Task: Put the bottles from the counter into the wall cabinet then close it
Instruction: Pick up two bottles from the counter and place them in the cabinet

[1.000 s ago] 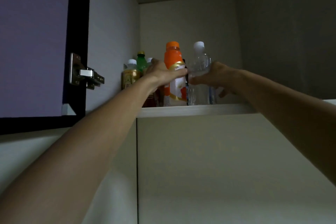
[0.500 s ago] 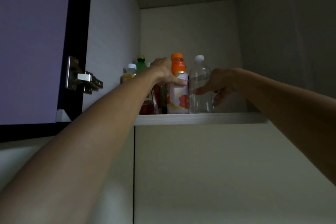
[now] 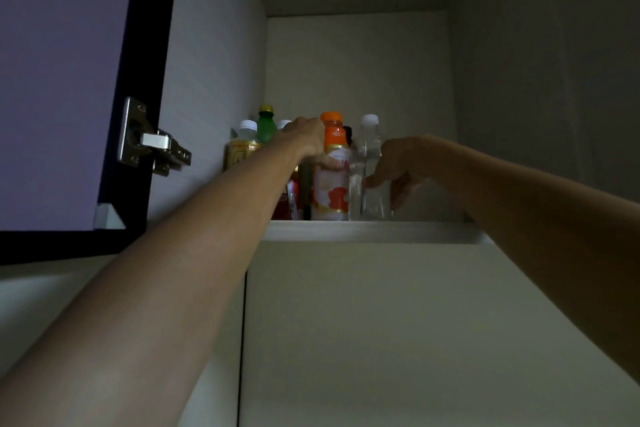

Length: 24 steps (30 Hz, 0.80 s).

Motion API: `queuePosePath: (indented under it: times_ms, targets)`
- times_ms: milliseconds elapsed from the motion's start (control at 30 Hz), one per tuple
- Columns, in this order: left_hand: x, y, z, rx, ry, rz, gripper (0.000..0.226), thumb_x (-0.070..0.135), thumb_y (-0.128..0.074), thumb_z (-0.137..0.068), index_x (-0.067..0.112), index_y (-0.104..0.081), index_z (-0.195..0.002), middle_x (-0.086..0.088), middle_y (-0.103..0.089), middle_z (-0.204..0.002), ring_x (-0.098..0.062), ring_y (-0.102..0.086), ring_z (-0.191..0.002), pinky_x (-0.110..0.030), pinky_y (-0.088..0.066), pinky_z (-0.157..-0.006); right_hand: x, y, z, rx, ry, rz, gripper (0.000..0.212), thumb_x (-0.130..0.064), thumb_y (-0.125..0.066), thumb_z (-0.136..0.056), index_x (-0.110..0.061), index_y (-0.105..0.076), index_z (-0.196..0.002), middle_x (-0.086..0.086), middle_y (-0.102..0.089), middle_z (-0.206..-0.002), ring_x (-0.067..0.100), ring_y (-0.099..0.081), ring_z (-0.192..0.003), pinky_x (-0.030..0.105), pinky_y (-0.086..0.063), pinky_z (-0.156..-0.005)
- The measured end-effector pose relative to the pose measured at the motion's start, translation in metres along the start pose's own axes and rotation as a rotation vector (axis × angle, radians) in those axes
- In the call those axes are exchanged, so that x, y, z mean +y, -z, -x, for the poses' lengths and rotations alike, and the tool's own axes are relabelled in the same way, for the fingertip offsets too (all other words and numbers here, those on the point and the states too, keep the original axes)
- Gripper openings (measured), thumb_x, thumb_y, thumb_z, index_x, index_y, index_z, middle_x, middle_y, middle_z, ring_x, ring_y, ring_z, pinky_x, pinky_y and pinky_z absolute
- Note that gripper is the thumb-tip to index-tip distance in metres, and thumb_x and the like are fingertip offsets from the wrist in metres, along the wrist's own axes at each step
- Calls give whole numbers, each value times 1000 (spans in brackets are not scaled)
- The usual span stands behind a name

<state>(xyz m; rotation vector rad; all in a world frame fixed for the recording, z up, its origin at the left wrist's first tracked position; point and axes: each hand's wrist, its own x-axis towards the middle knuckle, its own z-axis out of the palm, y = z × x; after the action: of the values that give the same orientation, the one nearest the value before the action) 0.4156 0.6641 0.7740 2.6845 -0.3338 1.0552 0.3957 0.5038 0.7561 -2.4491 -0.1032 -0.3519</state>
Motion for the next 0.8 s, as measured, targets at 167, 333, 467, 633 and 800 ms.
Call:
queuePosePath:
  times_ms: [167, 333, 467, 633, 800]
  targets:
    - [-11, -5, 0, 19, 20, -14, 67, 45, -81, -73, 7, -56, -122, -14, -64, -120, -31, -61, -108, -45, -48, -97, -3, -17, -8, -9, 5, -50, 29, -4, -61, -96, 9, -52, -120, 33, -58, -127, 44, -63, -105, 52, -57, -83]
    - [-10, -7, 3, 72, -5, -25, 64, 44, -82, -72, 7, -57, -118, -14, -65, -116, -30, -63, -104, -44, -49, -95, -2, -19, -11, 20, 30, -36, 40, -6, -62, -95, 8, -50, -131, 31, -59, -127, 44, -65, -110, 48, -59, -82]
    - [-10, -8, 4, 92, -9, -51, 64, 43, -81, -73, 7, -57, -119, -14, -64, -118, -31, -62, -106, -44, -49, -95, 1, -21, -8, 16, 37, -43, 44, -7, -63, -94, 3, -48, -134, 27, -58, -129, 40, -64, -112, 47, -56, -93]
    - [-7, -2, 10, 99, -14, -86, 57, 43, -79, -78, 8, -58, -118, -13, -65, -114, -30, -63, -103, -42, -50, -91, 4, -24, 5, -2, 52, 16, 59, -13, -67, -93, -4, -40, -145, 27, -51, -136, 41, -60, -116, 49, -54, -96]
    - [-4, 5, 24, 141, -17, -144, 35, 35, -72, -88, 8, -63, -109, -12, -66, -105, -26, -62, -89, -35, -44, -73, -8, -22, 19, 203, 197, -50, 87, -29, -70, -91, -6, -15, -155, 22, -34, -152, 40, -43, -135, 52, -40, -110]
